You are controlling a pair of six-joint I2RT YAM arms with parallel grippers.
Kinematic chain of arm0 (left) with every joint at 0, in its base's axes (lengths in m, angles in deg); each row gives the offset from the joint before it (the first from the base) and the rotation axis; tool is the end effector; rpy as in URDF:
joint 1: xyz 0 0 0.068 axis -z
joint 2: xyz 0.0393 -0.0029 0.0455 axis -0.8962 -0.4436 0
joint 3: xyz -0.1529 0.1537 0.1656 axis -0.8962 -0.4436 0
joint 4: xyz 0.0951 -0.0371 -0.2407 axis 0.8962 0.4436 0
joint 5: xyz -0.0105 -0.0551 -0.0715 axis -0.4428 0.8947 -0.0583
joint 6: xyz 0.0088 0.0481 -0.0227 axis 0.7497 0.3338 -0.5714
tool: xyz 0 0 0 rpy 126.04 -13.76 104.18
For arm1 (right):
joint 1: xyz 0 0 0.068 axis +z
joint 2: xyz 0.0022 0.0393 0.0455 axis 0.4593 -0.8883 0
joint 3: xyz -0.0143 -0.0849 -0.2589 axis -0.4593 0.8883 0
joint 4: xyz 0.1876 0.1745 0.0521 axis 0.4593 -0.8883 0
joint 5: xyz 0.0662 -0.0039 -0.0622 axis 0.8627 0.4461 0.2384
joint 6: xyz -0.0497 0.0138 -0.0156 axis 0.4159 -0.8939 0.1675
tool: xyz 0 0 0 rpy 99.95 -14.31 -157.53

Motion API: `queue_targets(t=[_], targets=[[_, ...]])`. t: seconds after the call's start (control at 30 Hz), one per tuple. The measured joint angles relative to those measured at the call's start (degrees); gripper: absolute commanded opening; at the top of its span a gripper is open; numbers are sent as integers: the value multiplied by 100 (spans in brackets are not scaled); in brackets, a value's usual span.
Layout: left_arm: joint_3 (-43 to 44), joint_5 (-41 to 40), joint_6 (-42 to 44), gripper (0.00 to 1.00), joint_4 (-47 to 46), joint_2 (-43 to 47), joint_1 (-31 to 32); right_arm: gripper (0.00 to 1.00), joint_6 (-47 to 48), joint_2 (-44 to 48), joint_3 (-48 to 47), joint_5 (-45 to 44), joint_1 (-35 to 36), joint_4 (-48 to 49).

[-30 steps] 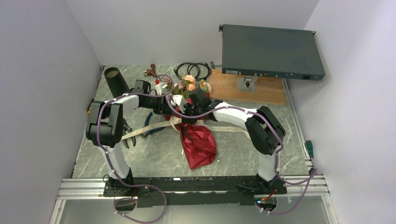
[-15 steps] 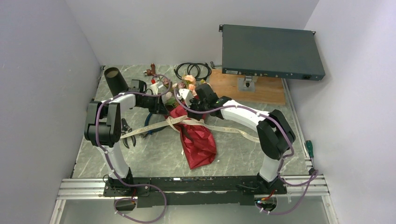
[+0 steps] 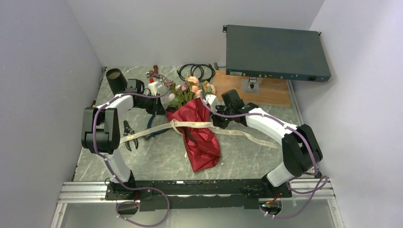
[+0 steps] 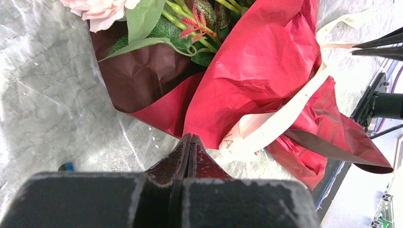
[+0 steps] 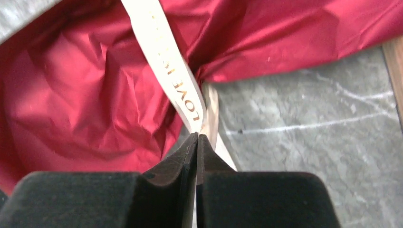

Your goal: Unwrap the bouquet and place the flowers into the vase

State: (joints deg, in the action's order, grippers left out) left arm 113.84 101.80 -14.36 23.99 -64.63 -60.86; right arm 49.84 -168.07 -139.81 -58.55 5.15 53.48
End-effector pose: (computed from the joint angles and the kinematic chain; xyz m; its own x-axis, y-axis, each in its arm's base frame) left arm 0.3585 -0.0435 0.1836 -0.8279 0.1191 -0.5481 0.4790 0.6584 -0.5805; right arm 0.2685 0.1865 0.2234 -0.3579 -0.6291 -0.6900 -0.8853 0.4636 0.0366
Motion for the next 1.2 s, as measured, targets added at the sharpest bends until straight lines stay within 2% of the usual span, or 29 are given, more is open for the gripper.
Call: queue_targets(t=[0.07, 0.1, 0.13, 0.17, 0.2, 0.27, 0.33, 0.5, 0.73, 1.0, 1.2], targets=[[0, -13, 39, 0, 13, 28, -17, 37, 74, 166, 155, 2, -79, -146], [-2, -13, 57, 0, 20, 39, -17, 43, 92, 214, 173, 9, -85, -227], [-2, -7, 85, 0, 24, 46, -15, 46, 111, 238, 170, 31, -74, -260], [-2, 9, 125, 4, 31, 52, -15, 48, 101, 245, 157, 63, -50, -260], [-2, 57, 155, 13, 44, 59, -15, 48, 76, 240, 120, 92, -11, -267], [-2, 170, 210, 31, 50, 68, -15, 48, 20, 184, -33, 153, 90, -280], [-2, 256, 210, 42, 50, 105, -15, 46, -46, 24, -343, 232, 229, -256], [0, 299, 133, 55, 28, 271, 11, 43, -203, -603, -1054, 382, 518, 20], [33, 291, 79, 60, 42, 282, 179, 41, -280, -1600, -1792, 485, 752, 81], [55, 280, -83, 61, 42, 184, 229, 38, -229, -1886, -1989, 680, 822, -11], [55, 199, -149, 61, 44, 101, 229, 24, -136, -2033, -2149, 859, 822, -197]])
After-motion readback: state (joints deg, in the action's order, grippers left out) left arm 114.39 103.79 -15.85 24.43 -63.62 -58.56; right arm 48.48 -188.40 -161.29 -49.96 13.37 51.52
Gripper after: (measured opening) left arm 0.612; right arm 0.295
